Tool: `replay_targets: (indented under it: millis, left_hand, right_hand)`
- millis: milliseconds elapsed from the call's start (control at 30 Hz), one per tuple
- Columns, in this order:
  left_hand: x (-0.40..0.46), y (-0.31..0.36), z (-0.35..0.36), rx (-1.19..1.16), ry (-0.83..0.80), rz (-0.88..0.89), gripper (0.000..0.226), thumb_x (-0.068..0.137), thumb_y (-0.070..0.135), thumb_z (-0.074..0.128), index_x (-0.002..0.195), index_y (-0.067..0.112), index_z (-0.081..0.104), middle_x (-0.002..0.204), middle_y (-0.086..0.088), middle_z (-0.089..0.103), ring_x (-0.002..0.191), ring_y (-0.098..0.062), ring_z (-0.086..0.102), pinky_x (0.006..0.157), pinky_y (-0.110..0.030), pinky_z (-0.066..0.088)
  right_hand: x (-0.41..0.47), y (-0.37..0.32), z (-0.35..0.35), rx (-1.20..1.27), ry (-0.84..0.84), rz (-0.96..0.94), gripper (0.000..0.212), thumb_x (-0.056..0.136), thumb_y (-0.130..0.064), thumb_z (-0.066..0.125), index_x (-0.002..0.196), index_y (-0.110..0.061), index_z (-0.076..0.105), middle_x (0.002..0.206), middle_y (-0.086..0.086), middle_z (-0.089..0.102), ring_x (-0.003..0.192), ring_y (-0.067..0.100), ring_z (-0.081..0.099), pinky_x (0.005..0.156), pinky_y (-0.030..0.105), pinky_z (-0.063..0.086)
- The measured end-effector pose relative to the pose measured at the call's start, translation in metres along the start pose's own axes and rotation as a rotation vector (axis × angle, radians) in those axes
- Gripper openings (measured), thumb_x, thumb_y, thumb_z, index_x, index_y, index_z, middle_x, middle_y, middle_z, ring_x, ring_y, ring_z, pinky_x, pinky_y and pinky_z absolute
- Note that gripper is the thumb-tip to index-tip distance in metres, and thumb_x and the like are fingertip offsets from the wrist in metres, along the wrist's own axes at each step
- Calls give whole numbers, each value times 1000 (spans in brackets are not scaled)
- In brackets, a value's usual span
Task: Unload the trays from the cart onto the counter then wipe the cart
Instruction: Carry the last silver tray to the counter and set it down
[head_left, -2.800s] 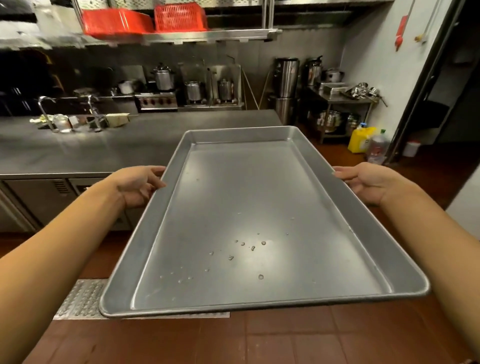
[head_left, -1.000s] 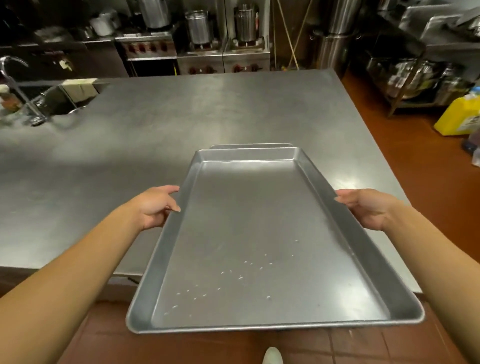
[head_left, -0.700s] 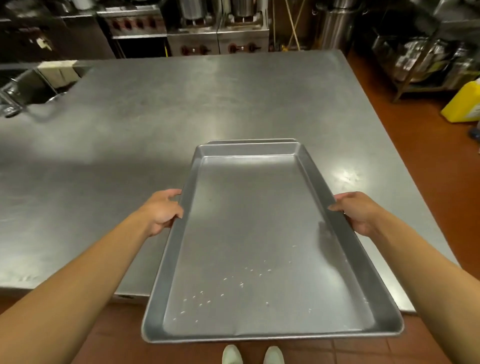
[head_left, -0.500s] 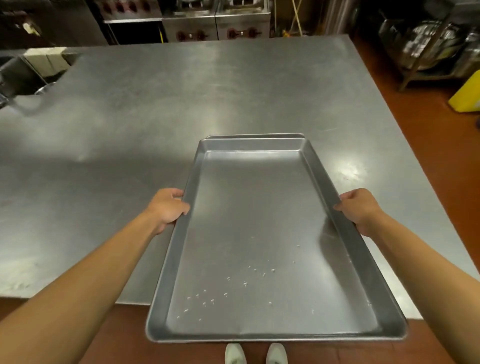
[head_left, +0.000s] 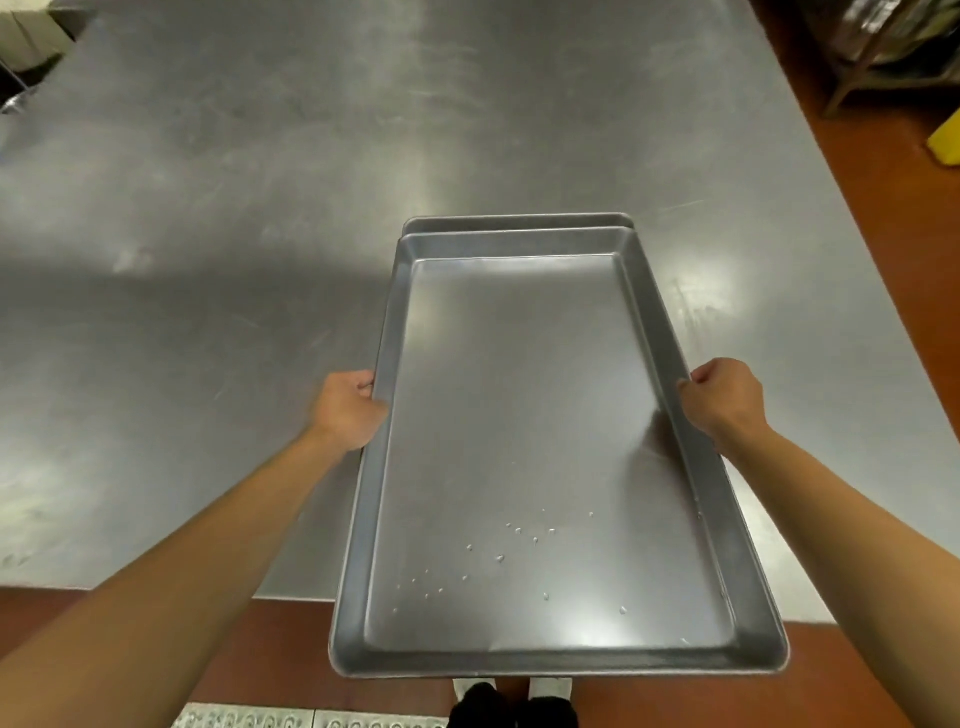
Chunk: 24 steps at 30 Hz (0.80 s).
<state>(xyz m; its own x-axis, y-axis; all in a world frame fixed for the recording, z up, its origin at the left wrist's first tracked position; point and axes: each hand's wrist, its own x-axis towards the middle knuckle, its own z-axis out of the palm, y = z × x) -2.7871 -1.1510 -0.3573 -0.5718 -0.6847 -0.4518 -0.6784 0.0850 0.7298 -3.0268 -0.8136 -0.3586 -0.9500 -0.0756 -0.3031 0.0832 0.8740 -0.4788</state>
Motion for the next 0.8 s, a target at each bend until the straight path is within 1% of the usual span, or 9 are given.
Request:
replay_targets:
  millis: [67,133,200,300,400,467,533,700,800]
  left_hand:
    - [7,-7,3,30,16,-10,34,84,-22,52,96,3,72,61,7,66,43,4,54,45,-15,46]
    - [19,-22,6,58,38,1,23,75,-5,59,93,-1,73,72,-4,65,56,-11,55,54,-25,44]
    - [28,-34,9,130,64,1,30,64,11,59,90,5,73,72,-3,66,63,-18,54,60,-29,44]
    - [17,-23,10,156,100,11,26,74,-1,63,90,14,77,75,-4,67,65,-19,56,65,-28,47]
    - [17,-22,10,204,109,55,29,77,-2,63,101,4,78,81,-5,66,75,-18,58,73,-29,48]
    - [20,-23,10,249,112,42,39,83,-5,63,119,3,75,98,-13,76,88,-20,68,83,-30,53]
    - [22,-20,10,264,113,30,45,87,-5,62,130,1,69,116,-18,75,100,-24,71,89,-32,53]
    - [28,-11,12,304,120,21,49,92,-6,60,141,0,60,108,-9,71,92,-16,62,84,-19,41]
    - [32,-10,13,373,134,24,28,86,-14,56,109,-6,72,86,-4,57,77,-19,55,65,-22,42]
  right_hand:
    - [1,1,3,-24,1,-16,32,96,-7,63,64,-3,57,62,14,51,59,34,56,61,29,42]
    - [2,2,5,-44,3,-30,30,94,-5,62,65,-3,58,63,15,51,59,33,53,61,29,41]
    - [4,3,8,-59,6,-39,26,91,-1,61,65,-2,59,63,17,51,60,33,53,60,30,42]
    - [6,4,11,-63,8,-52,24,90,2,60,69,12,62,67,31,59,66,41,63,64,35,51]
    - [7,6,16,-85,28,-88,24,90,1,62,71,15,62,68,33,61,62,39,60,64,38,54]
    - [8,5,17,-104,44,-102,23,88,2,62,69,14,59,63,31,53,58,31,51,61,37,50]
    - [9,2,17,-101,50,-106,20,88,4,62,73,16,62,65,29,57,59,32,53,62,35,49]
    - [15,-3,16,-83,71,-114,20,91,1,63,77,15,67,74,30,67,72,40,67,71,44,60]
    - [18,-4,19,-82,69,-109,19,93,-1,64,78,9,69,78,26,69,60,26,60,67,35,53]
